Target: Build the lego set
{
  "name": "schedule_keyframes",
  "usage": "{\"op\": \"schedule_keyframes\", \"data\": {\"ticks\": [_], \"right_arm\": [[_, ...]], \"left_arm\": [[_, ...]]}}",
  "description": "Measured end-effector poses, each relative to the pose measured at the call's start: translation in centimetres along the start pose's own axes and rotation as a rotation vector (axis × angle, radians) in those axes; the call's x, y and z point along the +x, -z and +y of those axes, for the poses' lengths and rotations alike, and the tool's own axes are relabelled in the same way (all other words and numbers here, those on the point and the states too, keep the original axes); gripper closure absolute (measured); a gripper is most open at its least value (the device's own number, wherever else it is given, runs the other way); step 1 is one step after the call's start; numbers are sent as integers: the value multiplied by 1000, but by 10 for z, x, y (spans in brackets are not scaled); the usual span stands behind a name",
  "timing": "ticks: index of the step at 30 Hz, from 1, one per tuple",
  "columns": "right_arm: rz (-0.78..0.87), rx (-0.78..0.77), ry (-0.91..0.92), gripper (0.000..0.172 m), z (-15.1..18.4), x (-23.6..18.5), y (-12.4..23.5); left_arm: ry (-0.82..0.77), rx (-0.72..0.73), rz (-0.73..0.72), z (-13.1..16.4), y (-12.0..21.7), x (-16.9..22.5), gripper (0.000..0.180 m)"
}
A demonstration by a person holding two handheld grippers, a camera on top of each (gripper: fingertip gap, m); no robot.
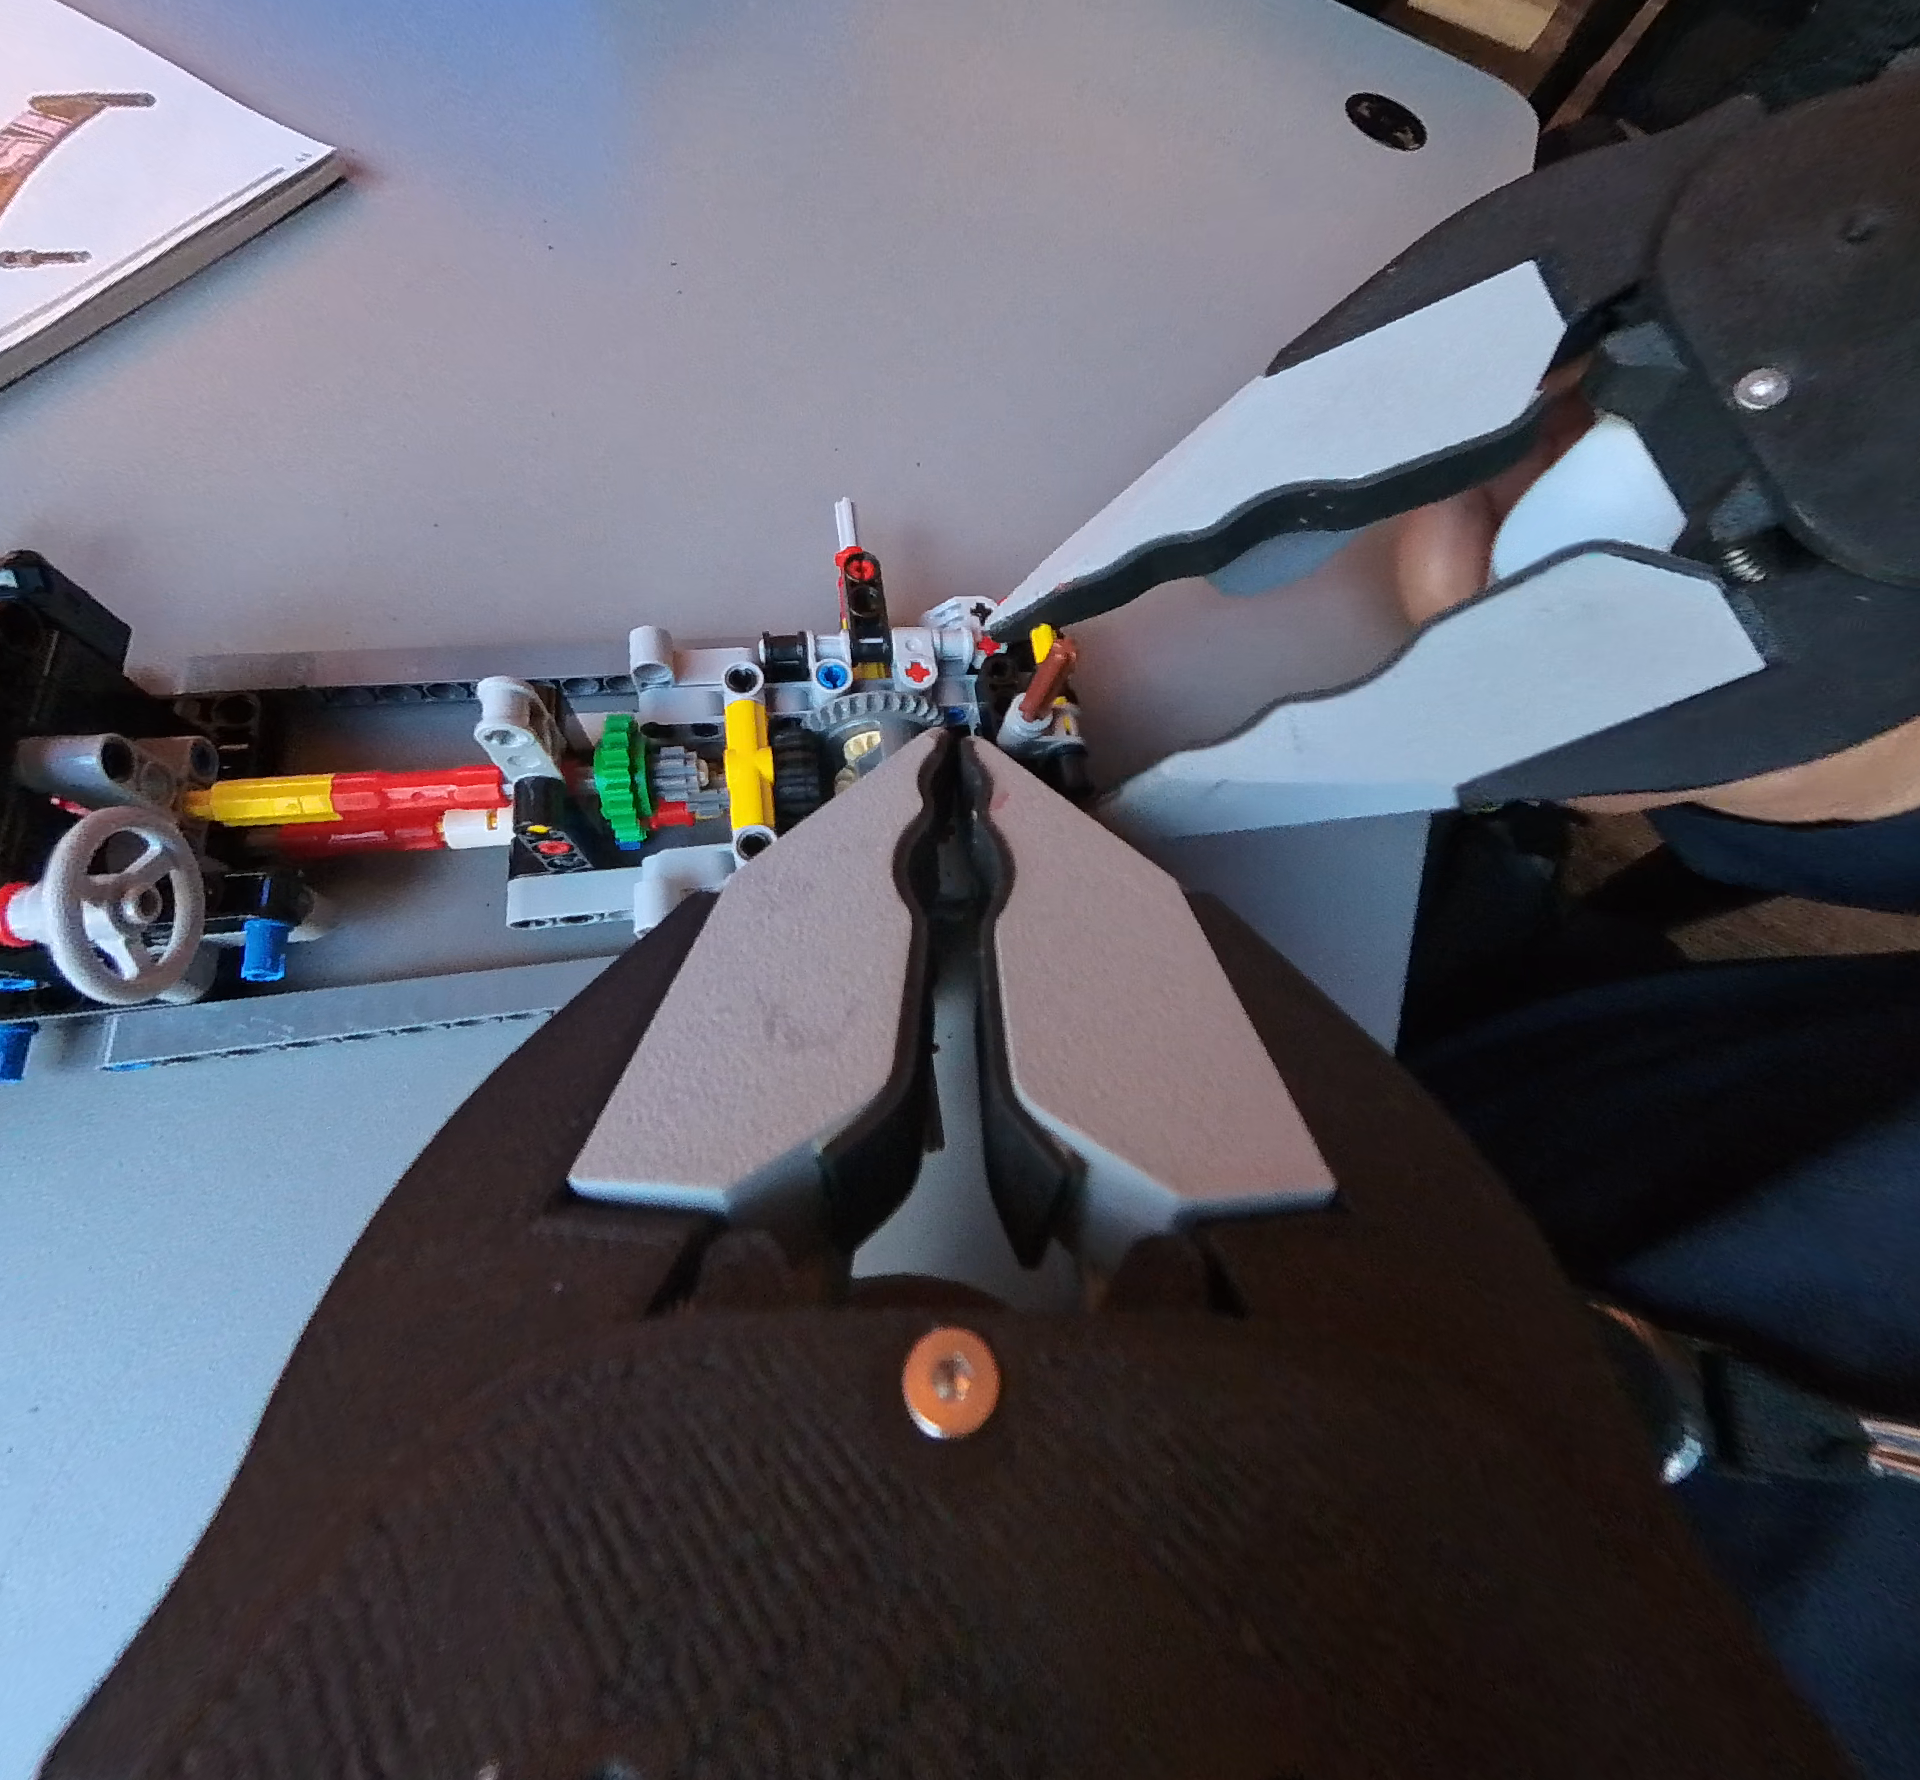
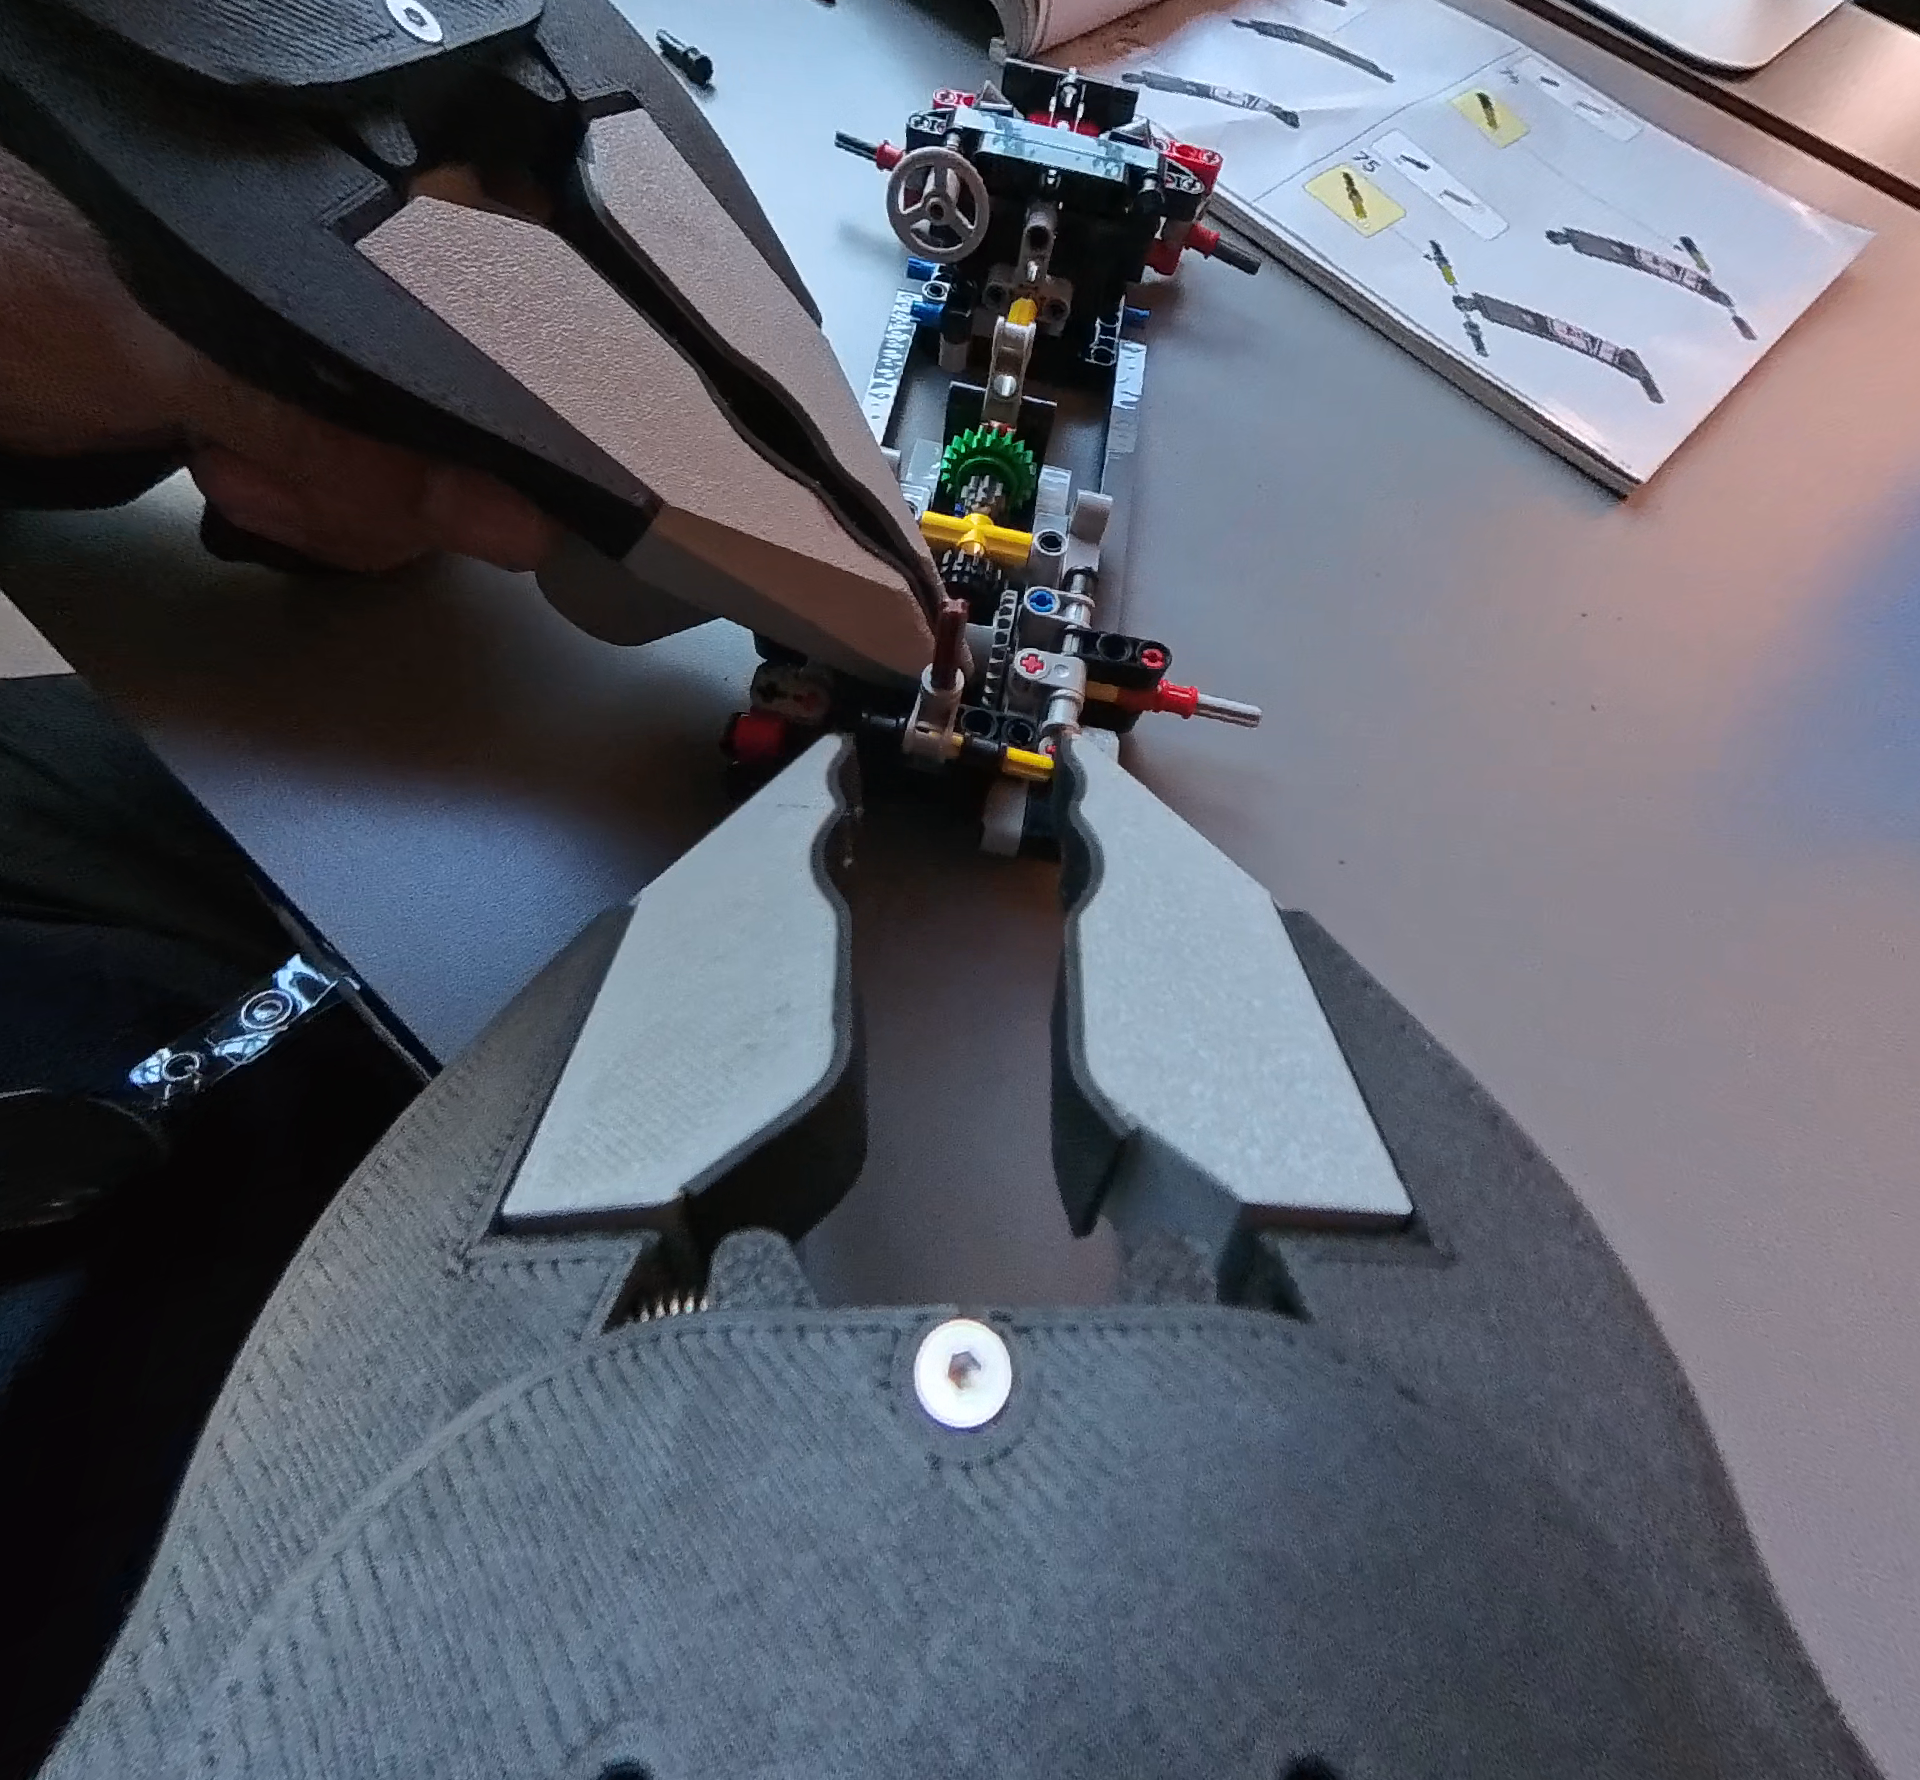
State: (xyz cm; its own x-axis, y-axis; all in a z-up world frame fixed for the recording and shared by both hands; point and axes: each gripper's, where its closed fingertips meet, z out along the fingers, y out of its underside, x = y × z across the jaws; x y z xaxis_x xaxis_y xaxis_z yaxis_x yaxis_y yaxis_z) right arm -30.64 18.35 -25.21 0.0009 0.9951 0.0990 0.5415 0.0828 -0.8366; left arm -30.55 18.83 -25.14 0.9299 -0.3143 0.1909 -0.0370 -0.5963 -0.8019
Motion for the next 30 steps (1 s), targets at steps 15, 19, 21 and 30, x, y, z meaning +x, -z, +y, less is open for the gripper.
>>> {"op": "schedule_keyframes", "data": {"ticks": [15,19,21,30], "right_arm": [[-12,-37,70,138,-1,-1,-1],[-38,-33,112,138,-2,-1,-4],[-44,-32,134,139,-3,-1,-5],[-263,4,11,138,-7,0,-1]], "left_arm": [[-31,1,-65,-1,-1,-7,180],[-19,6,-87,-1,0,-11,180],[-5,8,-89,-1,0,-13,180],[53,4,30,-2,0,-11,180]]}}
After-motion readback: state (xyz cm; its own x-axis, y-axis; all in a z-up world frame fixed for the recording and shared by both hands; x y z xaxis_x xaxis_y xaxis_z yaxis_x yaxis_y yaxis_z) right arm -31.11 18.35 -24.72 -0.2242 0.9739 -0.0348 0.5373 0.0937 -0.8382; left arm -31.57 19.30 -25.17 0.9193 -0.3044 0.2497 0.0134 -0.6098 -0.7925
